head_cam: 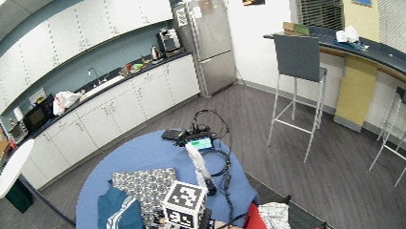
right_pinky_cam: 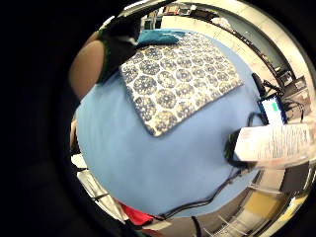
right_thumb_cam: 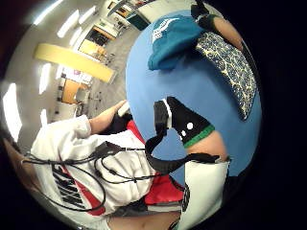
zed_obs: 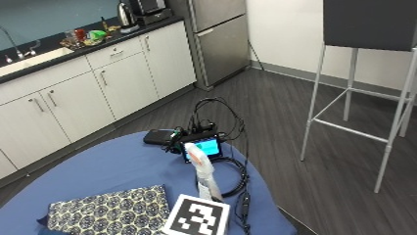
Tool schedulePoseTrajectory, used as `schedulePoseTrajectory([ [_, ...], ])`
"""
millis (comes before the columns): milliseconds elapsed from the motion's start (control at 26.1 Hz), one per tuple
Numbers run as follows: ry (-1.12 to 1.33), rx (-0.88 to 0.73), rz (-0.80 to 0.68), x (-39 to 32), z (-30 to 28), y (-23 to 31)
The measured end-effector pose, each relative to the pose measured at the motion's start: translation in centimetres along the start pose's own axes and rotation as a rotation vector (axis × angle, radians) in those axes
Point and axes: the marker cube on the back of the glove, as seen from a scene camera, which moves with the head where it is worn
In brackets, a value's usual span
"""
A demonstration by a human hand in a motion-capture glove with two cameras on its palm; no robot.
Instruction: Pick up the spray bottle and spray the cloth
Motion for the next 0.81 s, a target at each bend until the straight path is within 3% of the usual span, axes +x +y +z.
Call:
schedulePoseTrajectory([
  [192, 0.006, 0.036, 0.008, 0.3, -1.0, 0.5],
  [460, -0.183, 0.316, 0.097, 5.2, -7.0, 4.0],
  [805, -0.359, 0.473, 0.352, 14.9, -8.6, 3.0],
])
